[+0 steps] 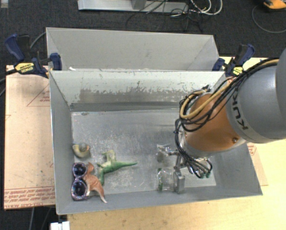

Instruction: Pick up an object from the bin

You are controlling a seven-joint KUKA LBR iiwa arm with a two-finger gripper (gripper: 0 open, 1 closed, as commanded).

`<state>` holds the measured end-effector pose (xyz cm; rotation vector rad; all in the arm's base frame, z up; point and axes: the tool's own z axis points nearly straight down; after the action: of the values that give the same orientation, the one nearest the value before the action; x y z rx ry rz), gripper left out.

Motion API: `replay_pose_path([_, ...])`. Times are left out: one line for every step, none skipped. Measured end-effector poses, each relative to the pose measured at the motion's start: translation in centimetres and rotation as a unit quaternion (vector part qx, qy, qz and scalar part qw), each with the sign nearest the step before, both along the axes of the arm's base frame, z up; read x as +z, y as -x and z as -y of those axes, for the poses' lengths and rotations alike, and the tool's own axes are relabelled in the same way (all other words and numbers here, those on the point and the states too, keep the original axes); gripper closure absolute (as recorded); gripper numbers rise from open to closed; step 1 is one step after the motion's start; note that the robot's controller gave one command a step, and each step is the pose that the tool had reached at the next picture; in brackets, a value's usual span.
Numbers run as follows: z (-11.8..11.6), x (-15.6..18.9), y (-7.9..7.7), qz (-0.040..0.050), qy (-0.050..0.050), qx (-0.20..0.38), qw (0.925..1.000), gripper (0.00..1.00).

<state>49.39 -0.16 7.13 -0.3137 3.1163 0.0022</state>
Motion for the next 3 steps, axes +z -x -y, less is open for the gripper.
replay_pose_path([0.47,0.36,0.51,0.0025,-0.001,0.073,0.9974,0.00])
replay_pose_path([-0.42,-0.10,1.10,0.0029,0.000,0.031,0.9995,1.00])
replay_pose_path([-0.42,-0.10,1.10,0.0029,0.000,0.031,0.9995,1.00])
